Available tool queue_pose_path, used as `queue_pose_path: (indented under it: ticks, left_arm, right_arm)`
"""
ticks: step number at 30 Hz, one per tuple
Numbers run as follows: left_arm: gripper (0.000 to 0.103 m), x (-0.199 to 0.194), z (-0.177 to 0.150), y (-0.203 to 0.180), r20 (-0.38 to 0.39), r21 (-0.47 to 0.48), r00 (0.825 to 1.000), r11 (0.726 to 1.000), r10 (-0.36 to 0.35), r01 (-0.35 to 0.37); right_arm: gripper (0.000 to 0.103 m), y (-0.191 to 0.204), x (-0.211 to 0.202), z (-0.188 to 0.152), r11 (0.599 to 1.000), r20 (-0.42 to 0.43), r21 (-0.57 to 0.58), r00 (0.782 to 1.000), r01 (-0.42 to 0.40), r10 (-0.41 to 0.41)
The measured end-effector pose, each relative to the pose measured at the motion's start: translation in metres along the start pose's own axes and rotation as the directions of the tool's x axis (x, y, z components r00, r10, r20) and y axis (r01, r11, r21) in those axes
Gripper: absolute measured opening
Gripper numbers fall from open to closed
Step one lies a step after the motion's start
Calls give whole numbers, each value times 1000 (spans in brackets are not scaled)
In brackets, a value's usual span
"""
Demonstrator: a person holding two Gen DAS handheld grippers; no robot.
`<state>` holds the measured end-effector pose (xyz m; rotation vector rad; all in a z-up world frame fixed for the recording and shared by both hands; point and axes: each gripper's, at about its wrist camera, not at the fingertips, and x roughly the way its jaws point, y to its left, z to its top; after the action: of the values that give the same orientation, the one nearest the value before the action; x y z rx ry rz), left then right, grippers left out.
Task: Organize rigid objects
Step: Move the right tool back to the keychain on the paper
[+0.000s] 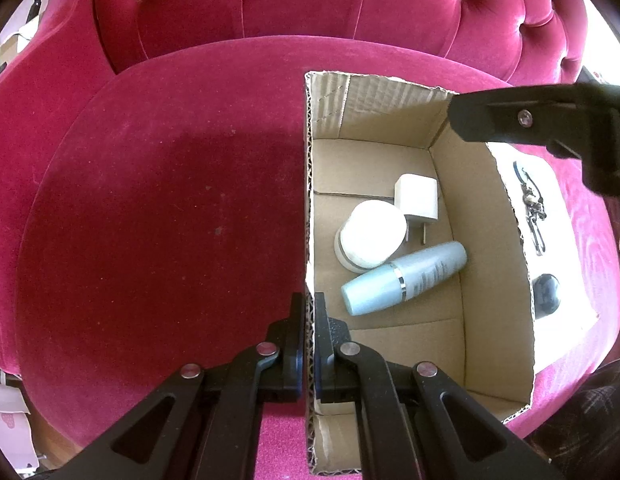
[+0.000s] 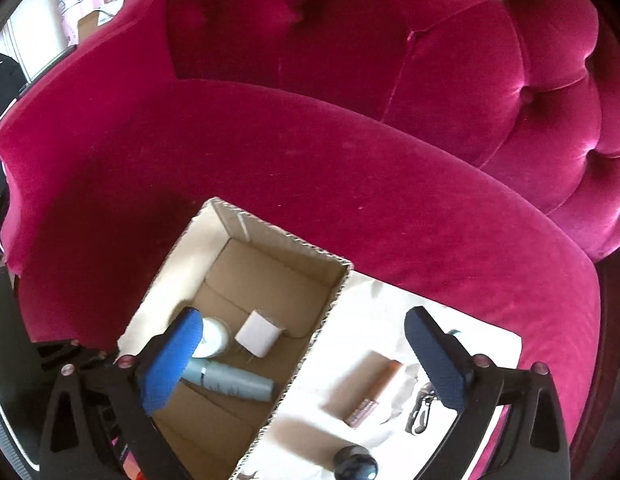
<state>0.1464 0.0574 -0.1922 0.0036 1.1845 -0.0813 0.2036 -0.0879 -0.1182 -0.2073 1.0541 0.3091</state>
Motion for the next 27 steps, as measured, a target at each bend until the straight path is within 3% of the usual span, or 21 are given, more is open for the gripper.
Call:
queue_pose_path:
  ticks: [13,27]
  left_arm:
    - [3,1,0,1,-1,1,1000,1000,0,0]
    - [3,0,0,1,-1,2,1000,1000,1,-1]
  right_arm:
    - [103,-33,-9,-9,997,6,75,1000,29,-29]
    - [103,-87,-15,-43,977,-20,194,996,84,-82]
